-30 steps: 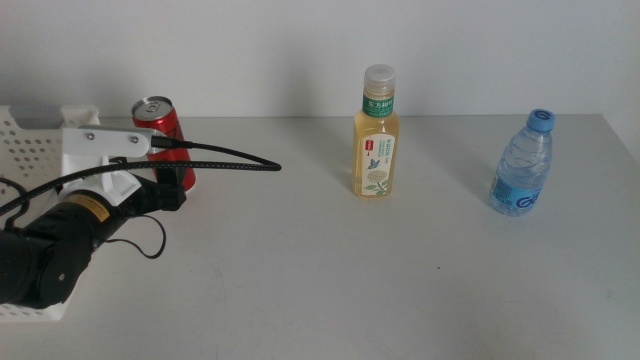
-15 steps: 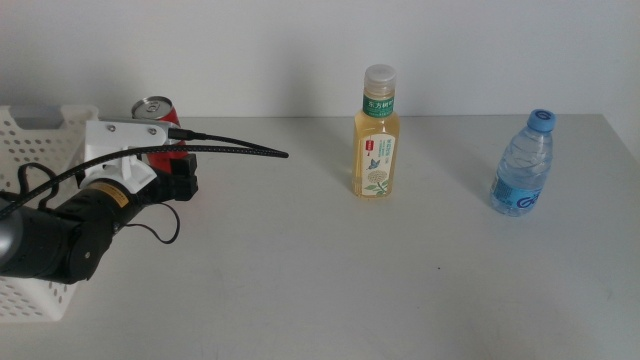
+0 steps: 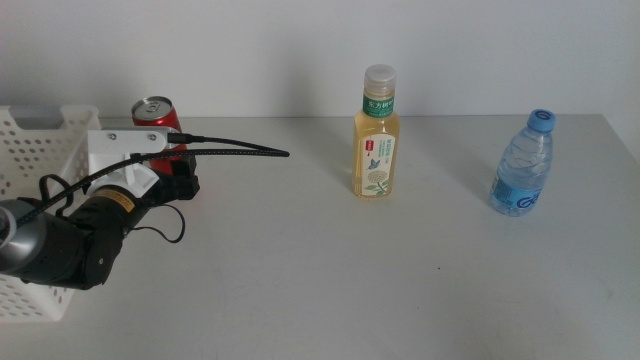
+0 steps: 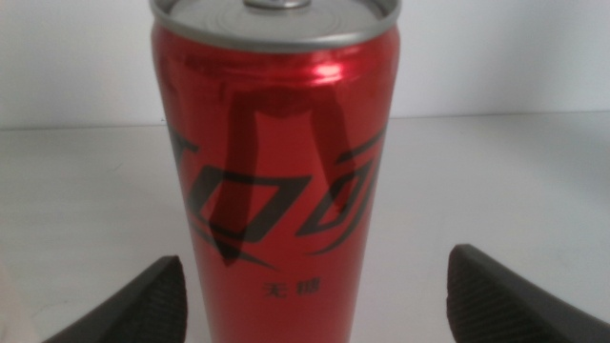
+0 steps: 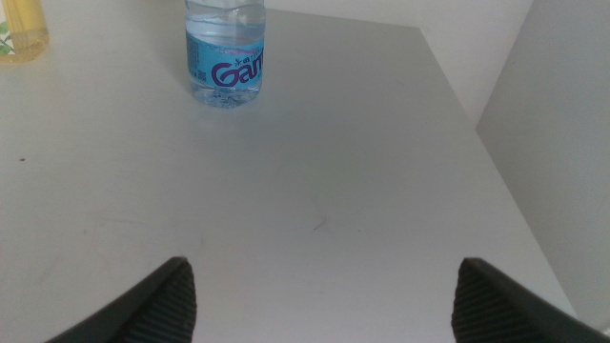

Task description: Use arms to grab the bottles and put them into the dustbin to the left of the table.

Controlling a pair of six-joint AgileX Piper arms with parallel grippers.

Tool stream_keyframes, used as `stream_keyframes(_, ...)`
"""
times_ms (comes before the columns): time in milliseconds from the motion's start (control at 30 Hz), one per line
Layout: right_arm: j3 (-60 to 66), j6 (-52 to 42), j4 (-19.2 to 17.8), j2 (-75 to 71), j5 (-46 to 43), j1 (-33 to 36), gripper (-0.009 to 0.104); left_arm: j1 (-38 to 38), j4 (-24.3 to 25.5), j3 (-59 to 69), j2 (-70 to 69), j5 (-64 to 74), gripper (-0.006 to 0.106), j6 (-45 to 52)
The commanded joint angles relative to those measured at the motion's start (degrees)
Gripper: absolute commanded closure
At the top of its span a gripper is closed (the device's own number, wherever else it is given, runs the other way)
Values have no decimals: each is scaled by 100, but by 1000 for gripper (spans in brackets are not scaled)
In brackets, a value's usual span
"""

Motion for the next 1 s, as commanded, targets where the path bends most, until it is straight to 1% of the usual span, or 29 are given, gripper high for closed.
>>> stream_keyframes(0,-8,-47,-30,-120,-390,-20,1,12,-74,-127,-188,-630,7,-92)
stream_keyframes(133,-8,-47,-30,-120,-390,-20,1,12,-224,-201,-79,-812,7,-86)
stream_keyframes(333,-8,-47,-30,-120,-384,-20,1,12,-221,-586,136,-695,7,-86)
stream_keyframes(400,-8,-47,-30,-120,-384,-20,1,12,-300,-687,198,-695,7,-66)
stream_keyframes(533,-8,-47,-30,-120,-384,-20,1,12,-462,-849,294,-690,7,163)
stream_keyframes(733,-8,-47,-30,-120,-379,-20,1,12,-498,-1183,478,-579,9,292)
stream_keyframes(833,-8,-47,-30,-120,-379,-20,1,12,-498,-1265,577,-467,15,212)
stream_keyframes(933,-8,-47,-30,-120,-379,-20,1,12,-503,-1261,599,-461,29,32)
stream_keyframes(967,-8,-47,-30,-120,-379,-20,1,12,-503,-1261,599,-473,37,27)
